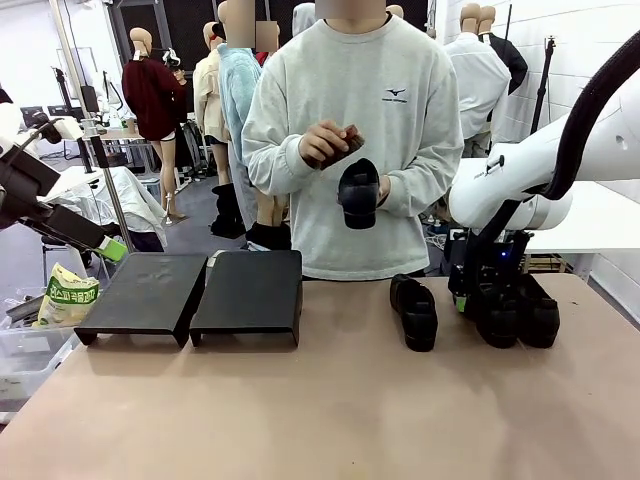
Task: Organize the shoes by placing them on the stand.
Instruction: Pick up one Shoe and place it in the middle of the table.
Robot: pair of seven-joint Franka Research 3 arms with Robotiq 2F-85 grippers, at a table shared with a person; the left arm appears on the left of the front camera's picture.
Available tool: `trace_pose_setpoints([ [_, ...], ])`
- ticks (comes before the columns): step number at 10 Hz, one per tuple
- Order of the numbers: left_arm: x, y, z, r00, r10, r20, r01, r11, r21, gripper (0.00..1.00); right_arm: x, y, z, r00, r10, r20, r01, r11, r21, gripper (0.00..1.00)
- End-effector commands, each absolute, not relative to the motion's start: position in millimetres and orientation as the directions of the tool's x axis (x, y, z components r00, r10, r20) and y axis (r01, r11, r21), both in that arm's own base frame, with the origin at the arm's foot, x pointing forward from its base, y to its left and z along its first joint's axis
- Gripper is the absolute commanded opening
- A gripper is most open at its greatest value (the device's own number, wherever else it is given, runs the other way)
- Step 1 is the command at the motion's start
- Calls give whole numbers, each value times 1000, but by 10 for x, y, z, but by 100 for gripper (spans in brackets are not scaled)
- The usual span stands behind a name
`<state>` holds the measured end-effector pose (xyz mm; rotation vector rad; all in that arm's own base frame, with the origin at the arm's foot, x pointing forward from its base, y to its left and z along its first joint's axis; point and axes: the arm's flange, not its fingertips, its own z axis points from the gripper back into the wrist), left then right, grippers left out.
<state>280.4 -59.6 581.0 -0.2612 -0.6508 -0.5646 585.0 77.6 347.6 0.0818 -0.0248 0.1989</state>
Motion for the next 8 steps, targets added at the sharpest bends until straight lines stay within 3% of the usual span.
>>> trace_pose_setpoints([
  [1, 2805, -565, 5804, 653, -421, 629, 574, 817, -49, 100, 5905, 831, 3487, 986, 163, 40, -165, 986, 36, 43],
  [3, 2805, -565, 5804, 653, -421, 629, 574, 817, -49, 100, 5913, 852, 3444, 987, 156, 38, -157, 987, 25, 5],
  [4, 2805, -565, 5804, 653, -421, 629, 574, 817, -49, 100, 5929, 859, 3409, 988, 150, 39, -151, 988, 17, 0],
  [8, 2805, -565, 5804, 653, -421, 629, 574, 817, -49, 100, 5950, 870, 3344, 991, 135, 27, -135, 991, 6, 0],
])
